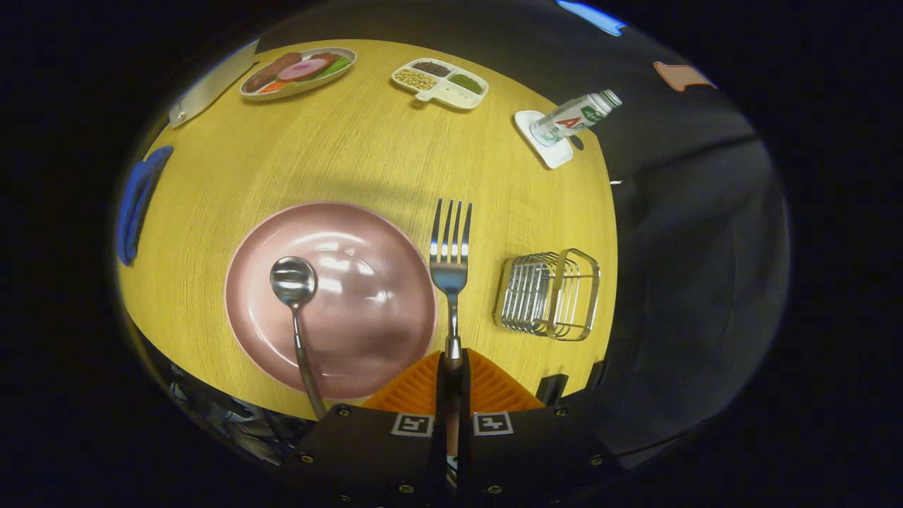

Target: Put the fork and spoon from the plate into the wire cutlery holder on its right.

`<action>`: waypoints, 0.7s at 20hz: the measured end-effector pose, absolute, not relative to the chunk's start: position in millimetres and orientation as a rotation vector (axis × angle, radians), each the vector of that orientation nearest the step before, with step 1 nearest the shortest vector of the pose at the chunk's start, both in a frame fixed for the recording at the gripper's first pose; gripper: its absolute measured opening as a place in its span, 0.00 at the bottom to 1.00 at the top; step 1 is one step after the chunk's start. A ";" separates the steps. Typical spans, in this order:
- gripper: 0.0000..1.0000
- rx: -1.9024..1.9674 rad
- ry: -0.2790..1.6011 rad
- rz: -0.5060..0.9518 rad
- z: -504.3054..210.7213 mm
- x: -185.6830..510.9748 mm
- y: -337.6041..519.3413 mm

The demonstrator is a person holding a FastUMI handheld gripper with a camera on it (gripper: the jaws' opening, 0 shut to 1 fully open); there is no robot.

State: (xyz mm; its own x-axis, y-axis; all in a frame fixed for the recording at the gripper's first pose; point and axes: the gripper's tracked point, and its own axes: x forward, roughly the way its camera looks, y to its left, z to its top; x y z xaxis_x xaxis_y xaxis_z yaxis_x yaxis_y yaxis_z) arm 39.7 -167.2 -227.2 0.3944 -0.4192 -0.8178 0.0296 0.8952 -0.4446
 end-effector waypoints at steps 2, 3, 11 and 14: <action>0.06 -0.371 1.139 -0.331 -218.4 35.6 -180.8; 0.07 -0.363 1.144 -0.347 -214.3 31.0 -187.6; 0.06 -0.298 1.180 -0.462 -200.9 9.6 -239.6; 0.06 -0.277 1.199 -0.485 -203.7 4.9 -256.7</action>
State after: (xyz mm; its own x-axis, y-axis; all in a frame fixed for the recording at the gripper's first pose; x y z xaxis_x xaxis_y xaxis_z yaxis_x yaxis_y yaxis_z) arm 4.9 -256.7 -203.7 0.2788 -0.4987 -0.8207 0.2125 0.8654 -0.4537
